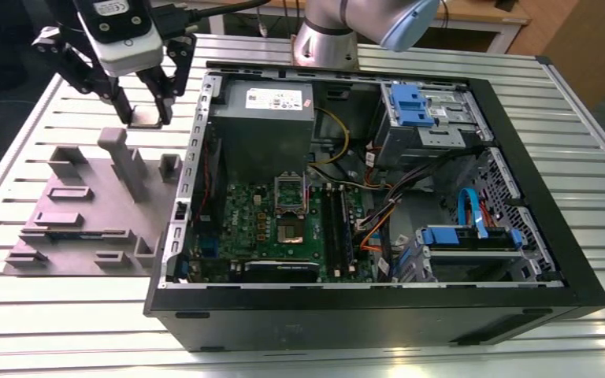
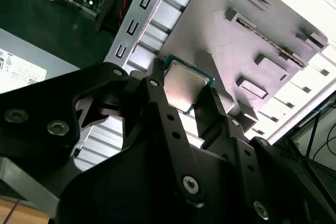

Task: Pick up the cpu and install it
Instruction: 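Pick up the cpu and move it towards the insertion slot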

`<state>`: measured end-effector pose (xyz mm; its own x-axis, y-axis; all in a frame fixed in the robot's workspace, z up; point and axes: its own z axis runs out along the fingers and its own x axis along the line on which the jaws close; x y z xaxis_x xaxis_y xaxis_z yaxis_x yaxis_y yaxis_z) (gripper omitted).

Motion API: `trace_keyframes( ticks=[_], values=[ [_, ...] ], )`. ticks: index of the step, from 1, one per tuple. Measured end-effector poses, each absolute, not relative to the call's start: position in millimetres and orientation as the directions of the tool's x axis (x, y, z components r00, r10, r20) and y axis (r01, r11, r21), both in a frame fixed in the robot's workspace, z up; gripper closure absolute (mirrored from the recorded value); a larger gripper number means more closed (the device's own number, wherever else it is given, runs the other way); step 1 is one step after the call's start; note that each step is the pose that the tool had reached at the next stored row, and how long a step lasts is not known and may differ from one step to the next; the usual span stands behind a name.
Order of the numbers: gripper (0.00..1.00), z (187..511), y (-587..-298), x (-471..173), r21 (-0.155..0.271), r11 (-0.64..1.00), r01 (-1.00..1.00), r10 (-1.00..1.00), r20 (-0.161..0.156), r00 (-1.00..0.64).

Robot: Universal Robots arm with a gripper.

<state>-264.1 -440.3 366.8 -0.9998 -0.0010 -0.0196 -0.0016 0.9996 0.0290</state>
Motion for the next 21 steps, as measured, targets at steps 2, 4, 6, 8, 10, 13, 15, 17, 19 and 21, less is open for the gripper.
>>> trace_keyframes(
  ticks=[2, 4, 6, 8, 10, 13, 15, 17, 19, 21],
  values=[
    [0.53, 366.8, -440.3, -261.9, 0.029, 1.0, -0.002, -0.001, -0.02, -1.0],
    [0.53, 366.7, -440.3, -259.2, 0.029, 1.0, -0.002, -0.001, -0.02, -1.0],
    [0.53, 366.6, -440.3, -256.2, 0.029, 1.0, -0.002, -0.001, -0.02, -1.0],
    [0.53, 366.6, -440.3, -252.9, 0.029, 1.0, -0.002, -0.001, -0.02, -1.0],
    [0.53, 366.5, -440.3, -248.8, 0.029, 1.0, -0.002, -0.001, -0.019, -1.0],
    [0.53, 366.3, -440.3, -241.8, 0.029, 1.0, -0.002, -0.001, -0.019, -1.0],
    [0.53, 366.3, -440.3, -236.9, 0.029, 1.0, -0.002, -0.001, -0.019, -1.0],
    [0.53, 366.2, -440.3, -231.8, 0.029, 1.0, -0.002, -0.001, -0.019, -1.0],
    [0.53, 366.1, -440.3, -227.2, 0.029, 1.0, -0.002, -0.001, -0.019, -1.0],
    [0.53, 366.0, -440.3, -222.8, 0.029, 1.0, -0.002, -0.001, -0.019, -1.0]
  ],
)
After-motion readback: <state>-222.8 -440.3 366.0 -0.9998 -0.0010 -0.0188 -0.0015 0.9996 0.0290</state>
